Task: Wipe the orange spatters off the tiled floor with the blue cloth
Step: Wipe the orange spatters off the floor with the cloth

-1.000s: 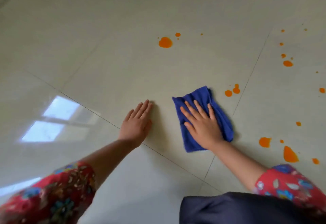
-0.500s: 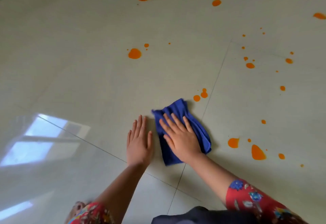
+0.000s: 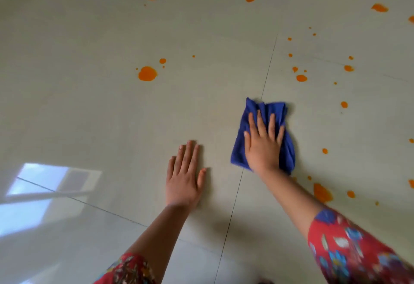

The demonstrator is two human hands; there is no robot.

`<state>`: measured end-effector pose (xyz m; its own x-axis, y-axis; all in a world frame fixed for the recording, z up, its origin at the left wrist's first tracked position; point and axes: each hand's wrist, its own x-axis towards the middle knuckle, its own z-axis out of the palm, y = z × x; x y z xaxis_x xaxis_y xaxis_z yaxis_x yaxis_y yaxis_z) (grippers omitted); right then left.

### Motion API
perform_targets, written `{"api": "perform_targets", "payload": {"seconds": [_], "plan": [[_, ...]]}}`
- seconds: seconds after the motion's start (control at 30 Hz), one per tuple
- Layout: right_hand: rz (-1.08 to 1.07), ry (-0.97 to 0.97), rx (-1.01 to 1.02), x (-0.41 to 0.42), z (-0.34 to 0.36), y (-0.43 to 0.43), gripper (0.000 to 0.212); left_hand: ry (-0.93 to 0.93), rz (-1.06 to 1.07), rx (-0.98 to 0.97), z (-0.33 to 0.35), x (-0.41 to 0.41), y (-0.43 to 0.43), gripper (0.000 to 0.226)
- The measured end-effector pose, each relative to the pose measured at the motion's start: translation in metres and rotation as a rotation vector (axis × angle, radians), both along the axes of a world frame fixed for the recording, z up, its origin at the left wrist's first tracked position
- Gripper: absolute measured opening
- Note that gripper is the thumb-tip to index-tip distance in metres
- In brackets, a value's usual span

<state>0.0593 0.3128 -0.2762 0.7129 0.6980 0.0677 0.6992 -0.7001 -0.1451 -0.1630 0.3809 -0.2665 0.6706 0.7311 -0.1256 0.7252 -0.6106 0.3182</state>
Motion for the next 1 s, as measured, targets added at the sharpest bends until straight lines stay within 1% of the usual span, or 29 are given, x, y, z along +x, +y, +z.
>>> {"api": "perform_targets", "payload": {"seconds": [0.03, 0.1, 0.17, 0.2, 0.23, 0.27, 0.33, 0.4, 0.43, 0.47, 0.5, 0.57, 0.6, 0.63, 0.67, 0.73, 0.77, 0.8, 0.83, 0.87, 0.9, 0.93, 0.97, 1.0], "plan": [[0.049, -0.011, 0.000, -0.019, -0.001, -0.005, 0.057, 0.011, 0.005, 0.015, -0.001, 0.000, 0.000, 0.060], [0.239, 0.002, -0.010, -0.045, -0.002, 0.002, 0.056, 0.019, 0.004, 0.024, -0.004, 0.001, 0.001, 0.060], [0.424, 0.008, -0.021, -0.039, 0.001, 0.028, 0.054, 0.019, 0.000, 0.036, -0.004, 0.000, 0.001, 0.060], [0.471, -0.005, -0.040, -0.026, 0.003, 0.043, 0.053, 0.022, -0.001, 0.036, -0.004, -0.001, 0.001, 0.060], [0.457, -0.022, -0.051, -0.008, 0.004, 0.055, 0.053, 0.026, -0.006, 0.034, -0.004, 0.000, 0.002, 0.061], [0.383, -0.008, -0.080, 0.011, 0.004, 0.063, 0.052, 0.033, -0.008, 0.032, -0.004, -0.001, 0.002, 0.061], [0.106, 0.060, -0.096, 0.041, 0.003, 0.060, 0.051, 0.039, -0.011, 0.031, -0.004, 0.000, 0.002, 0.061], [-0.122, 0.078, -0.047, 0.035, 0.001, 0.042, 0.055, 0.041, -0.009, 0.021, -0.002, 0.001, 0.001, 0.061], [-0.143, 0.055, -0.016, 0.019, 0.003, 0.032, 0.057, 0.040, -0.004, 0.022, -0.002, 0.001, 0.001, 0.060], [-0.080, 0.029, -0.007, -0.004, 0.005, 0.022, 0.058, 0.037, 0.004, 0.025, -0.002, 0.001, 0.000, 0.060], [0.068, -0.002, -0.011, -0.027, 0.004, 0.013, 0.058, 0.034, 0.006, 0.024, -0.003, 0.001, 0.000, 0.060], [0.460, -0.013, -0.070, -0.053, 0.004, -0.001, 0.055, 0.036, -0.011, 0.022, -0.003, 0.000, 0.002, 0.060], [0.582, 0.007, -0.093, -0.045, 0.007, 0.005, 0.054, 0.036, -0.020, 0.019, -0.004, -0.001, 0.004, 0.060], [0.586, 0.007, -0.090, -0.028, 0.008, 0.016, 0.054, 0.035, -0.029, 0.014, -0.005, -0.002, 0.005, 0.060], [0.487, 0.008, -0.078, -0.012, 0.008, 0.029, 0.055, 0.035, -0.039, 0.010, -0.004, -0.002, 0.005, 0.060], [0.141, 0.079, -0.069, 0.018, 0.012, 0.050, 0.061, 0.037, -0.044, 0.002, -0.002, -0.003, 0.005, 0.060], [0.031, 0.104, -0.067, 0.022, 0.012, 0.058, 0.063, 0.035, -0.036, 0.002, -0.002, -0.002, 0.005, 0.060], [0.023, 0.130, -0.073, 0.014, 0.013, 0.062, 0.064, 0.030, -0.023, 0.000, -0.002, -0.001, 0.005, 0.060], [0.111, 0.114, -0.082, -0.001, 0.014, 0.056, 0.063, 0.028, -0.015, -0.004, -0.003, 0.000, 0.006, 0.059], [0.260, 0.087, -0.101, -0.022, 0.014, 0.040, 0.060, 0.025, -0.010, -0.014, -0.002, 0.001, 0.005, 0.059], [0.409, 0.050, -0.119, -0.043, 0.013, 0.015, 0.058, 0.016, 0.000, -0.026, 0.000, 0.001, 0.004, 0.059], [0.504, 0.030, -0.108, -0.061, 0.012, -0.014, 0.056, -0.006, 0.016, -0.042, 0.001, 0.000, 0.003, 0.059], [0.525, 0.035, -0.102, -0.072, 0.013, -0.039, 0.055, -0.036, 0.031, -0.070, 0.003, 0.001, 0.005, 0.059], [0.497, 0.046, -0.097, -0.078, 0.012, -0.059, 0.055, -0.064, 0.031, -0.104, 0.003, 0.002, 0.004, 0.060]]}}
